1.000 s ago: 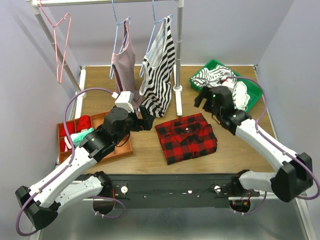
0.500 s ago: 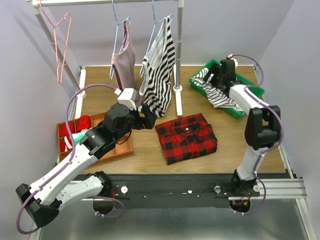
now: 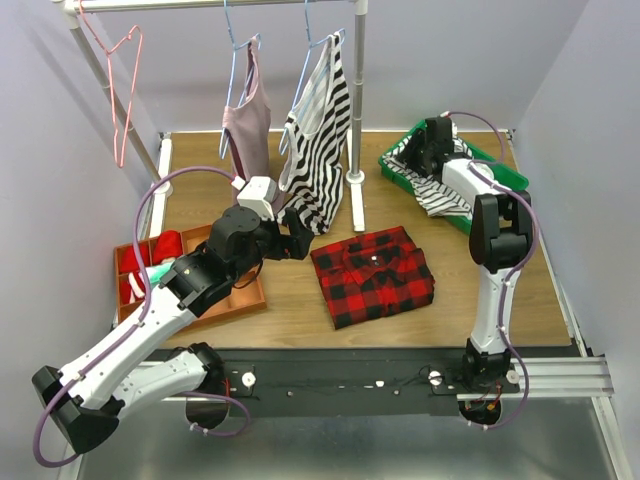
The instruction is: Place the tank top on the hanger
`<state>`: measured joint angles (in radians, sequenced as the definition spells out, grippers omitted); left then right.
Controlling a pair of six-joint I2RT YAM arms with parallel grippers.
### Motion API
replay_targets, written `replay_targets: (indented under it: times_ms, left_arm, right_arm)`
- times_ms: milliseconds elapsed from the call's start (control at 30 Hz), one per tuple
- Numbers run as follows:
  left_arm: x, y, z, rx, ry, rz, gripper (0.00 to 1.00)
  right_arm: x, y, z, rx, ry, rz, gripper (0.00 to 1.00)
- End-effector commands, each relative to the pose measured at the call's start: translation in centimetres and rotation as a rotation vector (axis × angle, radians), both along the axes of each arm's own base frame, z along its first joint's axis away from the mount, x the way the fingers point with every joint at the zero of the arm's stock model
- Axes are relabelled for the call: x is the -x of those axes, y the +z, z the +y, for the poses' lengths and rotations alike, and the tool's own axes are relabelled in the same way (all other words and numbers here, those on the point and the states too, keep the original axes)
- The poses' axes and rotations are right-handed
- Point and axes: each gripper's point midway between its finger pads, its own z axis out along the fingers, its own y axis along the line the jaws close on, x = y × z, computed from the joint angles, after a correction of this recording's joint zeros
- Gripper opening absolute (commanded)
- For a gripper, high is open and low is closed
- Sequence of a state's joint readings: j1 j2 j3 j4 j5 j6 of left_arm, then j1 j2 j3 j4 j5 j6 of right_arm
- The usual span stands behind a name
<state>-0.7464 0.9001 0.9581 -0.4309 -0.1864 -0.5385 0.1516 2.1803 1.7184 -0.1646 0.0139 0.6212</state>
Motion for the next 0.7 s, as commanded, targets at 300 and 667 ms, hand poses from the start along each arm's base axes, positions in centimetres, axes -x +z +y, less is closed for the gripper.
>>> replay_targets:
  times_ms: [300, 667]
  left_arm:
    - [0.0, 1.2, 0.4, 0.001, 0.010, -0.029, 0.99]
    - [0.0, 2.8, 1.2, 0.025, 0.037, -0.069, 0.99]
  right_arm:
    - [-0.1, 4.2, -0.5, -0.005, -0.050, -0.054, 0.01]
    - [3.2, 24.7, -1.7, 0.032, -0.016, -0.365, 0.01]
